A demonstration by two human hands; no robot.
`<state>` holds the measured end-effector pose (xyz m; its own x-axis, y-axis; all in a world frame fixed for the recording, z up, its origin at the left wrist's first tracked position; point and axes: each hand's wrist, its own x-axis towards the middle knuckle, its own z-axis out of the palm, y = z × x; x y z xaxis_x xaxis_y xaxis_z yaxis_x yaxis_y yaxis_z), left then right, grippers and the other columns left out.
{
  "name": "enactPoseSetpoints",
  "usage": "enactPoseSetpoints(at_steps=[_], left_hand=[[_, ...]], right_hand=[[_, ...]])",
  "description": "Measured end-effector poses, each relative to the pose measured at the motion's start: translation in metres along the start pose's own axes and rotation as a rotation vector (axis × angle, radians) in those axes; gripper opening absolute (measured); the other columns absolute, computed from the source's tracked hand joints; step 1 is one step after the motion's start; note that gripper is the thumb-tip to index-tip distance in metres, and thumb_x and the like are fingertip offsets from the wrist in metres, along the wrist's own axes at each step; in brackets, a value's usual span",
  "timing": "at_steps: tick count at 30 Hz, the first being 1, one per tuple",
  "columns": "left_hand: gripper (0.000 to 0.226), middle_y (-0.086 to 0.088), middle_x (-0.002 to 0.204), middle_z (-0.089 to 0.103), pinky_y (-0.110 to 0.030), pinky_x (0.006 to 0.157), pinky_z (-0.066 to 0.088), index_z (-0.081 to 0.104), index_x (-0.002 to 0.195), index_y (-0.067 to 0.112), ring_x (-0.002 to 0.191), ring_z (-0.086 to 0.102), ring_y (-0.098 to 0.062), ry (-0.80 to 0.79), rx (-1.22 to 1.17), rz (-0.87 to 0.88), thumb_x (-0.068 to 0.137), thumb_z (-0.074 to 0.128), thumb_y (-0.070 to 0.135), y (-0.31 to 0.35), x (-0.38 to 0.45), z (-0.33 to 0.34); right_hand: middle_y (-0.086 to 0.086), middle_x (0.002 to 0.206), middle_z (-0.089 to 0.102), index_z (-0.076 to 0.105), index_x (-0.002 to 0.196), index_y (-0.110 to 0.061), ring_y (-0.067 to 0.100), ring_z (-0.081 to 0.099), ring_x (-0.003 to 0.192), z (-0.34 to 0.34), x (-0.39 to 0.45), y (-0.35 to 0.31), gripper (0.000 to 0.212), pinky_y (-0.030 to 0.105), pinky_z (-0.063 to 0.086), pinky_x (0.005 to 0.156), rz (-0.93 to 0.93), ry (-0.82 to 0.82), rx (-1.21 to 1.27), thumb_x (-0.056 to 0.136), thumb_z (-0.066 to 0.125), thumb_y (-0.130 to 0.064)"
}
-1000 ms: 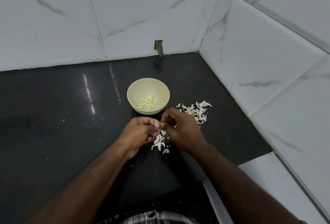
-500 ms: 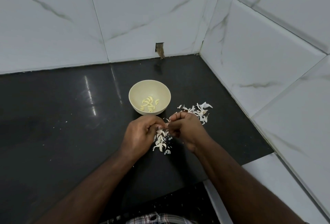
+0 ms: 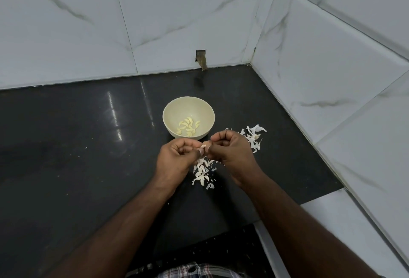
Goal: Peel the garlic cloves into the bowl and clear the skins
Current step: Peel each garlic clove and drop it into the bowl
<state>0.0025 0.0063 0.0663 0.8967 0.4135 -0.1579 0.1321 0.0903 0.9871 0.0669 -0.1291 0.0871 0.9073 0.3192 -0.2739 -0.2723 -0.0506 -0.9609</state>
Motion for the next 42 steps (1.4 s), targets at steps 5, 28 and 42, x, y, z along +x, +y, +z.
enactPoseSetpoints(at_steps=[5,28,42], left_hand=[[0.01,-0.003,0.067,0.071,-0.017,0.058,0.052,0.074,0.086,0.004,0.057,0.064,-0.006,-0.006,-0.042,0.006,0.083,0.075,-0.005,0.001,-0.001,0.001],[0.006,-0.011,0.073,0.068,-0.019,0.058,0.052,0.072,0.091,0.001,0.061,0.059,-0.013,-0.081,-0.292,-0.285,0.087,0.069,-0.002,0.002,0.003,0.006],[0.011,-0.006,0.075,0.07,-0.015,0.053,0.052,0.071,0.1,0.002,0.06,0.061,-0.009,-0.091,-0.464,-0.479,0.09,0.068,0.0,0.002,0.008,0.006]], right_hand=[[0.012,0.074,0.069,0.06,0.089,-0.002,0.012,0.061,0.06,0.001,-0.002,0.0,0.022,0.023,0.053,0.059,-0.087,0.015,-0.084,0.078,0.067,0.015],[0.024,0.074,0.065,0.058,0.073,-0.009,0.023,0.06,0.061,-0.001,0.004,0.001,0.025,0.033,0.052,0.06,-0.119,0.046,-0.068,0.071,0.067,0.014],[-0.009,0.076,0.067,0.065,0.083,-0.021,0.01,0.063,0.071,-0.002,0.002,0.015,0.015,0.033,0.054,0.067,-0.509,0.102,-0.628,0.08,0.069,-0.006]])
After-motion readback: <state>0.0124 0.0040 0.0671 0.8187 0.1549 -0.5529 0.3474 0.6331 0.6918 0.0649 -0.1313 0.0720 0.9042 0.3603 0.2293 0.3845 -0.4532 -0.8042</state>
